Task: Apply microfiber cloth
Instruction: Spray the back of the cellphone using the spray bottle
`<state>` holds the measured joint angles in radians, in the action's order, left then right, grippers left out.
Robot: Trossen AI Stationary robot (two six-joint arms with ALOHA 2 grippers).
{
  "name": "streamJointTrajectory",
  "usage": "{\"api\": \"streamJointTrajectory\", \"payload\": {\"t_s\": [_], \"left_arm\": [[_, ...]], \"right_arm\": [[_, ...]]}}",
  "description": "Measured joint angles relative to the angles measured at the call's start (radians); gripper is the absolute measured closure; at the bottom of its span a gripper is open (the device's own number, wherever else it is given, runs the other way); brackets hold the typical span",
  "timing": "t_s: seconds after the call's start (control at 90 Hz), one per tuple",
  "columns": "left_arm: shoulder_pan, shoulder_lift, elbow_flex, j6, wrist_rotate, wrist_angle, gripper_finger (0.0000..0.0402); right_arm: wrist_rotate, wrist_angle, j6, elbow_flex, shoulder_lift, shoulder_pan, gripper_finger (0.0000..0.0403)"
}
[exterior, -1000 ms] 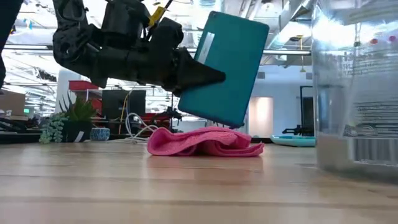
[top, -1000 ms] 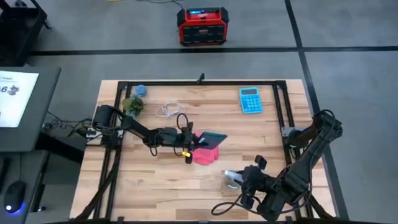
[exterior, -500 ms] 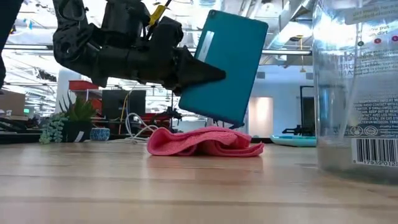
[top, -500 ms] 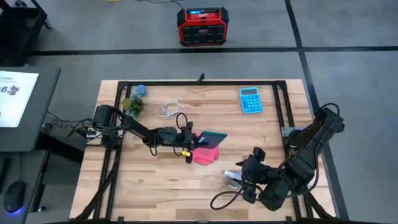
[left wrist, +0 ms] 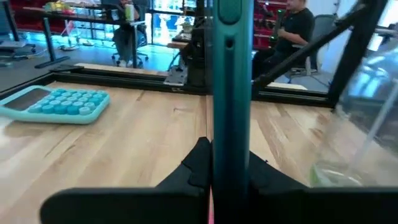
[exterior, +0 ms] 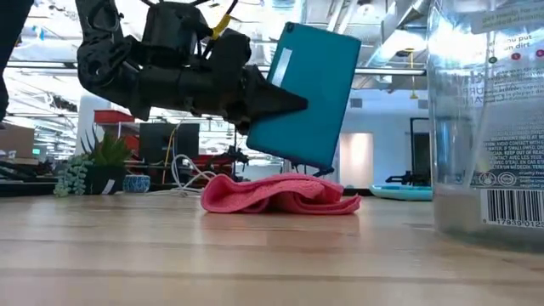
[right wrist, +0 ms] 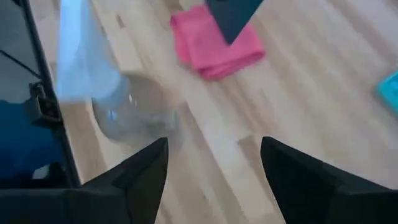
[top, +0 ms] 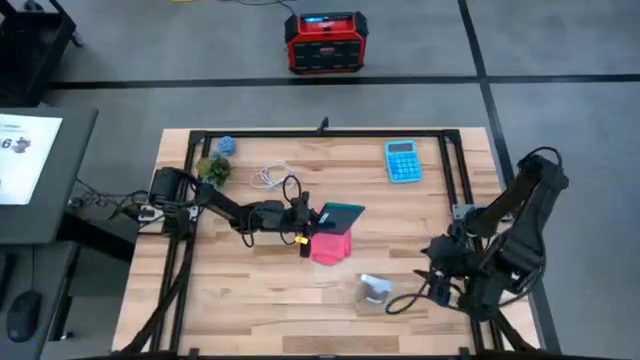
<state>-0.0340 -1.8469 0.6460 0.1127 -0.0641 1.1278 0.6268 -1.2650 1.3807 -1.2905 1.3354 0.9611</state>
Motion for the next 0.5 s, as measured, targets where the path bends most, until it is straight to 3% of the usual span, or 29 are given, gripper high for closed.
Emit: {"api": "streamJointTrajectory", "payload": {"t_s": [0.244, 0.5], "left_arm": [[0.019, 0.000, 0.000, 0.031, 0.000, -0.009, 0.0392], [0.019, 0.000, 0.000, 0.053, 0.002, -0.018, 0.0392]], "right_arm": [[0.005, 0.433, -0.035, 0.309, -0.019, 0.034, 0.0161], [0.003, 0.677, -0.107, 0.347, -0.004, 0.032, 0.0161]]}}
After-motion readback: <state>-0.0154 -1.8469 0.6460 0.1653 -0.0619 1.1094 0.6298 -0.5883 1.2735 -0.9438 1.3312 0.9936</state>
